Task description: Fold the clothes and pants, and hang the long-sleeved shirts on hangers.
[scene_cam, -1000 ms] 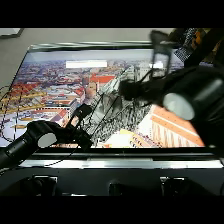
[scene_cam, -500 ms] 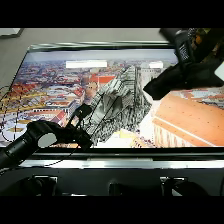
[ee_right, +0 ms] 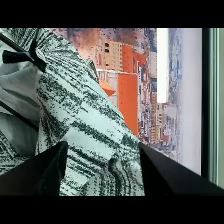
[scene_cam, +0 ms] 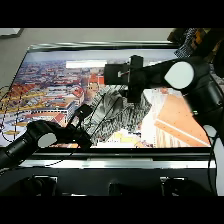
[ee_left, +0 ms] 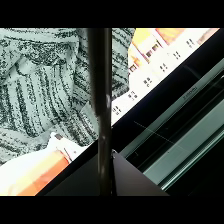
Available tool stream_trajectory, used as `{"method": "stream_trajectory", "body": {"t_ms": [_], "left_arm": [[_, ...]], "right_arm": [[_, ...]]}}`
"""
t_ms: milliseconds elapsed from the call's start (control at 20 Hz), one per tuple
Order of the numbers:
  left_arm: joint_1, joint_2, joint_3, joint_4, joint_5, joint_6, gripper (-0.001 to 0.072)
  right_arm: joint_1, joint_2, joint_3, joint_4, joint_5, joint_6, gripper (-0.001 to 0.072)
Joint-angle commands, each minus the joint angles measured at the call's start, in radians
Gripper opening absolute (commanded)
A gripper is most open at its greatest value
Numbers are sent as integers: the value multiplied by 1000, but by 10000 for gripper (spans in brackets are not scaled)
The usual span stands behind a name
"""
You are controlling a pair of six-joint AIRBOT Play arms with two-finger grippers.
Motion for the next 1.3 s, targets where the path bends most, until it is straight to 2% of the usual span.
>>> {"method": "stream_trajectory", "body": {"t_ms": [0, 850, 1000, 1100, 1150, 1250], "left_arm": [[1, 0, 0, 0, -1, 3, 17], [1, 0, 0, 0, -3, 33, 18], [1, 0, 0, 0, -3, 34, 18], [1, 0, 0, 0, -3, 33, 19], [1, 0, 0, 0, -3, 32, 21], [1, 0, 0, 0, -3, 32, 40]], "right_arm": [[37, -25, 0, -29, -38, -50, 535], [37, -93, 0, 27, 12, -61, 542], [37, -93, 0, 27, 25, -60, 230], [37, -92, 0, 27, 57, -60, 65], [37, -92, 0, 30, 74, -56, 33], [37, -86, 0, 29, 100, -56, 29]]}}
